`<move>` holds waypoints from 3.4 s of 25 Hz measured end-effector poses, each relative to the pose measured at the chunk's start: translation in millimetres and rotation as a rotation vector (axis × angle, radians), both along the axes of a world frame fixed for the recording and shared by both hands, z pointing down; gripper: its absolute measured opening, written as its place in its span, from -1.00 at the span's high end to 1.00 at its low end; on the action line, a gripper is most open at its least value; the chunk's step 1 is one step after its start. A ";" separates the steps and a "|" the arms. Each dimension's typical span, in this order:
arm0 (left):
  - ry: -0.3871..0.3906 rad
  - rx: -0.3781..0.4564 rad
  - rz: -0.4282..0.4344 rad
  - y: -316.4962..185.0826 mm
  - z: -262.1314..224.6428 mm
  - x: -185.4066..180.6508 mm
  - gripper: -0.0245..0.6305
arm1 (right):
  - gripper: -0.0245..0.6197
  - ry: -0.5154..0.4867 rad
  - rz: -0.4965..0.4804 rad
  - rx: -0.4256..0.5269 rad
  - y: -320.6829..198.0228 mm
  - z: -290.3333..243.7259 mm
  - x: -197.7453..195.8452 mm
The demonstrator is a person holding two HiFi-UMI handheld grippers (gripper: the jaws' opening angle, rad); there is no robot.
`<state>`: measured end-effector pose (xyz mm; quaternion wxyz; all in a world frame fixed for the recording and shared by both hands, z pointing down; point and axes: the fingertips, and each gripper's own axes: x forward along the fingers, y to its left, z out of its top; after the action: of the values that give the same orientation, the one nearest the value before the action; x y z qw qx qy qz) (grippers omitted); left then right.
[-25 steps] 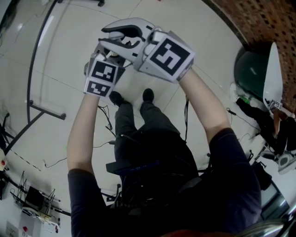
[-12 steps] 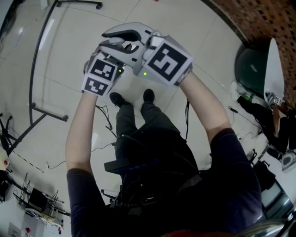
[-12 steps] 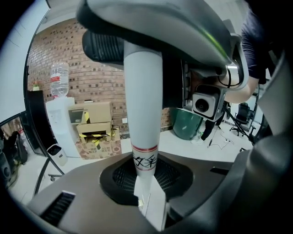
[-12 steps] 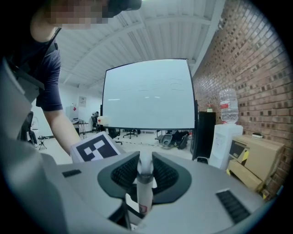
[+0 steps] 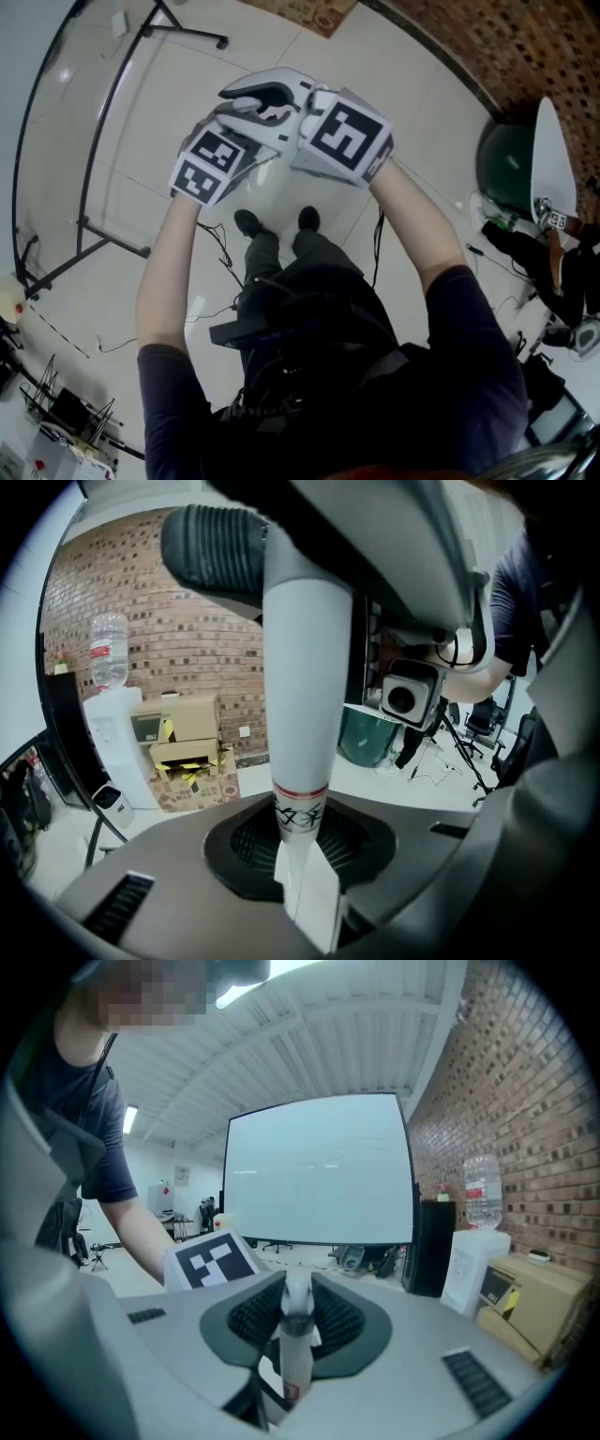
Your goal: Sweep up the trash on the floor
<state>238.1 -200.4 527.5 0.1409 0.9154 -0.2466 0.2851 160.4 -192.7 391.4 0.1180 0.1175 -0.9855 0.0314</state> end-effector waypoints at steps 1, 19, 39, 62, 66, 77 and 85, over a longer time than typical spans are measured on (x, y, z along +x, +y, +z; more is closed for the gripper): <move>0.005 0.016 0.005 0.3 -11.8 0.5 0.69 | 0.61 -0.012 0.007 0.007 -0.6 -11.7 1.1; -0.043 0.375 -0.014 21.4 -183.3 -48.9 0.70 | 0.61 -0.093 -0.034 0.291 58.6 -175.8 -42.0; -0.028 0.503 -0.263 59.8 -241.1 -199.2 0.69 | 0.58 -0.108 -0.317 0.457 112.5 -227.8 -172.0; -0.195 0.523 -0.791 85.7 -260.8 -373.1 0.69 | 0.57 -0.391 -0.634 0.433 144.4 -250.0 -303.0; -0.115 0.513 -0.825 99.1 -248.9 -404.2 0.69 | 0.56 -0.392 -0.552 0.375 152.5 -239.1 -343.1; 0.075 0.516 -0.887 153.1 -228.7 -527.5 0.69 | 0.56 -0.358 -0.300 0.394 198.3 -216.5 -481.5; 0.085 0.564 -1.051 189.1 -214.0 -604.5 0.71 | 0.56 -0.335 -0.152 0.333 219.8 -196.4 -546.0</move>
<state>-366.4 -11.3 313.5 0.0242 0.6836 -0.7266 0.0640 -385.6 27.1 194.9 -0.0662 0.0540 -0.9889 -0.1214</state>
